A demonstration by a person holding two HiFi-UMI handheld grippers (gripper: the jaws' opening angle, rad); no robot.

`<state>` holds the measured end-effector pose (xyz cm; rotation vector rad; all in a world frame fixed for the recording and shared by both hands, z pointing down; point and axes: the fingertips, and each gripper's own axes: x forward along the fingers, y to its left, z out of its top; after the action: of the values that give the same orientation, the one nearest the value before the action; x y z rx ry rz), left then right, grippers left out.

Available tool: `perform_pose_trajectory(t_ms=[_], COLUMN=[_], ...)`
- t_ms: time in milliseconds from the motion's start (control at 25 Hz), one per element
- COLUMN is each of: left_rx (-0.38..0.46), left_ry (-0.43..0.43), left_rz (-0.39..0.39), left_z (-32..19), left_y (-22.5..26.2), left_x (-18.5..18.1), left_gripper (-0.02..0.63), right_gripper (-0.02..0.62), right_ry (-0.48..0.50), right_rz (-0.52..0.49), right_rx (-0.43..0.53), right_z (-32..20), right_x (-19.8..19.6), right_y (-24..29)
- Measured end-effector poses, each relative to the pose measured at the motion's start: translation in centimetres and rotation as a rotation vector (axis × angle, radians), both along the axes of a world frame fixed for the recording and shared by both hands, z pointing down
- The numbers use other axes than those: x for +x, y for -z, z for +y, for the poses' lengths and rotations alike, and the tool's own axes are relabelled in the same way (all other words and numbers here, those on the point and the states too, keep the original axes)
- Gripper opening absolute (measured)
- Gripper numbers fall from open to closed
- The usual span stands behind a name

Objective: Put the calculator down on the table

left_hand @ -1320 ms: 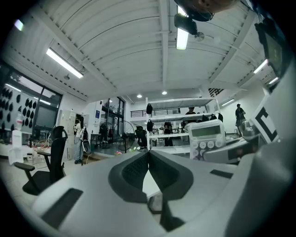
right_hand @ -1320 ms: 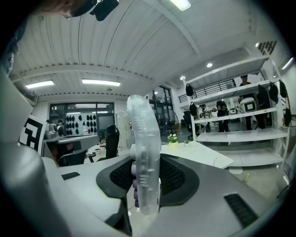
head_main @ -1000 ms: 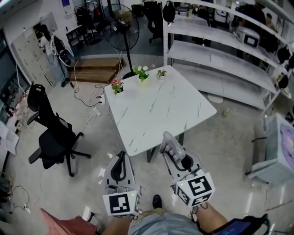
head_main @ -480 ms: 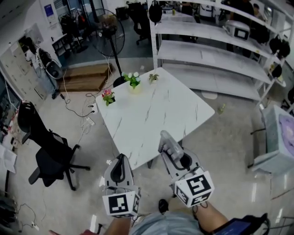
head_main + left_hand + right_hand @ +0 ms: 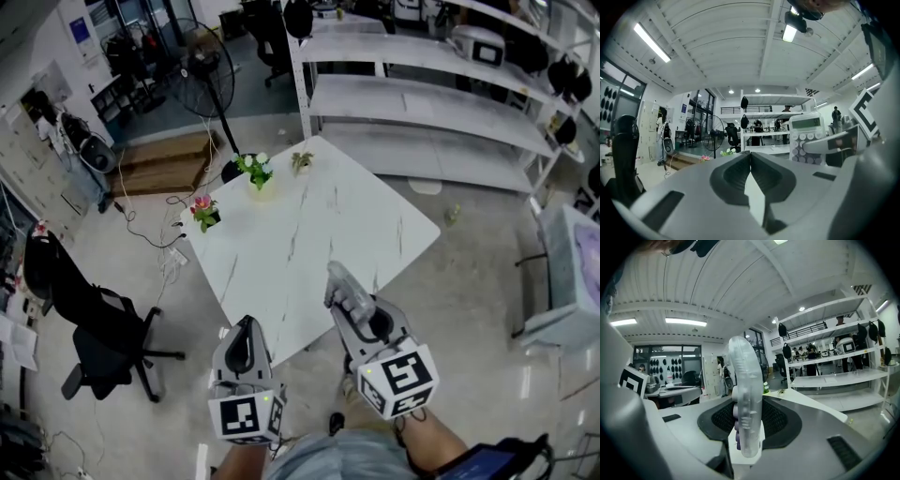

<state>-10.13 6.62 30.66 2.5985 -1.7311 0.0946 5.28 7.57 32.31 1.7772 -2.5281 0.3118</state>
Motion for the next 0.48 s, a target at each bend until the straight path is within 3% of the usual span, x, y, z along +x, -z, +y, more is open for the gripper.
perform_pose_trajectory(t_ms=[480], left_rx=[0.002], left_ry=[0.042], left_rz=[-0.039], left_z=[-12.6], left_y=[1.3], left_x=[3.9], left_gripper=[0.008], right_gripper=[0.145], right_ry=[0.066], right_rz=[-0.020], right_rx=[-0.061], right_z=[-12.1], right_x=[3.1], right_y=[-1.4])
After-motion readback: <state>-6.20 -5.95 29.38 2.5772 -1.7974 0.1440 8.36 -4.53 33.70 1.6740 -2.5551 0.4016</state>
